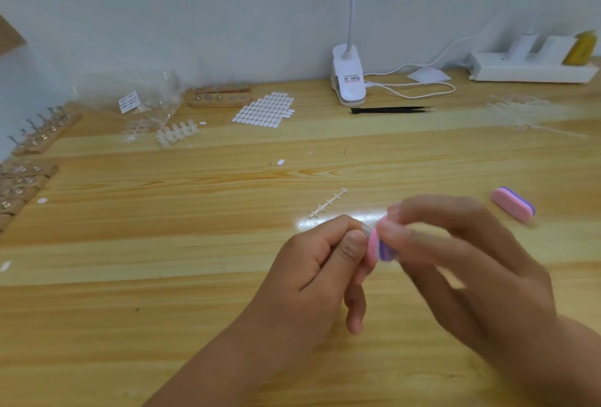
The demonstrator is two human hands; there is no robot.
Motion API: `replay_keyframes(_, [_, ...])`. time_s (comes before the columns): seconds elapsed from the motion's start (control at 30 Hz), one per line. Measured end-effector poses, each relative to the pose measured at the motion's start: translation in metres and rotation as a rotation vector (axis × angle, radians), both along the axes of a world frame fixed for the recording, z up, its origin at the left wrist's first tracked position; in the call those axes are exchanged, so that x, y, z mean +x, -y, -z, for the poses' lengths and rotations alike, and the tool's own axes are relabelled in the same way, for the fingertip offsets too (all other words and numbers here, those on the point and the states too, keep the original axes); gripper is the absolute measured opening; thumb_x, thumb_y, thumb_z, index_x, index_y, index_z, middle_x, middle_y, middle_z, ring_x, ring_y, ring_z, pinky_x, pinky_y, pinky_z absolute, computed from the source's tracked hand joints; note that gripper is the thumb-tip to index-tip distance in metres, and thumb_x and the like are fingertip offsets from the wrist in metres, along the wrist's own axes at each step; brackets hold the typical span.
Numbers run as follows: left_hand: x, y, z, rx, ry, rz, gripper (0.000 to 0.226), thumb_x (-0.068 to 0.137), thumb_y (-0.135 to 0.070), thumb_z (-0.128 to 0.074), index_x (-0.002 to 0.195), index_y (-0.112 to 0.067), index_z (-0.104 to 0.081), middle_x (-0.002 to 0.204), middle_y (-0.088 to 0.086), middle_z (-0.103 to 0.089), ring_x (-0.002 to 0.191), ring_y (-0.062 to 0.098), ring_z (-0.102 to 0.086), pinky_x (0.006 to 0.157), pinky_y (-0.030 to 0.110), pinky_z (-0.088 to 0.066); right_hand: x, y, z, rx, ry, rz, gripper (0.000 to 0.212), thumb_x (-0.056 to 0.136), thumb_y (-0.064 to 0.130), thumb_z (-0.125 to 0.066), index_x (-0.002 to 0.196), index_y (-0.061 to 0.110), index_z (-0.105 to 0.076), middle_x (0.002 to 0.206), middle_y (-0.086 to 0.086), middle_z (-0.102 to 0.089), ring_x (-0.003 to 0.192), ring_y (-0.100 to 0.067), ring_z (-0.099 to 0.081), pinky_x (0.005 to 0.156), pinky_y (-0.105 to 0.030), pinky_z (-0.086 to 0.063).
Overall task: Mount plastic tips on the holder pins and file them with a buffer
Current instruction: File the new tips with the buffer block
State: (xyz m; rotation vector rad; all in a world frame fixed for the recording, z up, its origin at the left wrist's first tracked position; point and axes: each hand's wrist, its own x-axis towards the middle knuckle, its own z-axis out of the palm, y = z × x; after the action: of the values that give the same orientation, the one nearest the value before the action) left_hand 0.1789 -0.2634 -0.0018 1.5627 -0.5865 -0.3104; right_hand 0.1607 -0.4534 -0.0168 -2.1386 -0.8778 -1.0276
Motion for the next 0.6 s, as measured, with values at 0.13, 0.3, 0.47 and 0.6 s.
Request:
replay_keyframes(0.13, [0.0,-0.001,-0.001,0.003,-0.014,0.034,0.03,0.102,-0.031,-0.041,0.075,-0.024,-0.054,0.064,-0.007,-0.043,0.038,0.013,-0.053,0.049,0.032,-0.039,0.003,0.007,0.002,-0.129,0.034,0.047,0.044,0.085,-0.018,-0.061,0.124,0.003,-0.065,0.112,-0.011,-0.061,0.107,-0.022,-0.062,0.095,-0.029,-0.048])
replay_keyframes(0.3, [0.002,0.001,0.002,-0.012,-0.041,0.039,0.028,0.101,-0.029,-0.044,0.077,-0.016,-0.053,0.065,-0.012,-0.045,0.038,0.013,-0.051,0.047,0.025,-0.038,-0.001,0.0,0.0,-0.04,0.029,0.019,0.034,0.097,-0.006,-0.057,0.126,0.008,-0.066,0.115,-0.008,-0.059,0.108,-0.02,-0.062,0.094,-0.029,-0.048])
replay_keyframes(0.47, [0.002,0.0,0.0,-0.012,-0.056,0.049,0.029,0.101,-0.029,-0.041,0.075,-0.02,-0.053,0.062,-0.012,-0.043,0.036,0.013,-0.048,0.048,0.022,-0.036,0.008,0.009,0.0,-0.097,-0.005,0.083,0.038,0.089,-0.015,-0.059,0.121,0.005,-0.063,0.109,-0.012,-0.061,0.102,-0.02,-0.062,0.093,-0.028,-0.049])
replay_keyframes(0.6, [0.004,0.0,-0.001,-0.028,-0.076,0.049,0.03,0.1,-0.027,-0.039,0.075,-0.021,-0.055,0.063,-0.012,-0.041,0.038,0.013,-0.048,0.047,0.024,-0.037,0.004,0.003,-0.002,0.03,-0.04,0.022,0.034,0.096,-0.007,-0.059,0.121,0.014,-0.067,0.111,-0.013,-0.061,0.1,-0.018,-0.064,0.086,-0.03,-0.051])
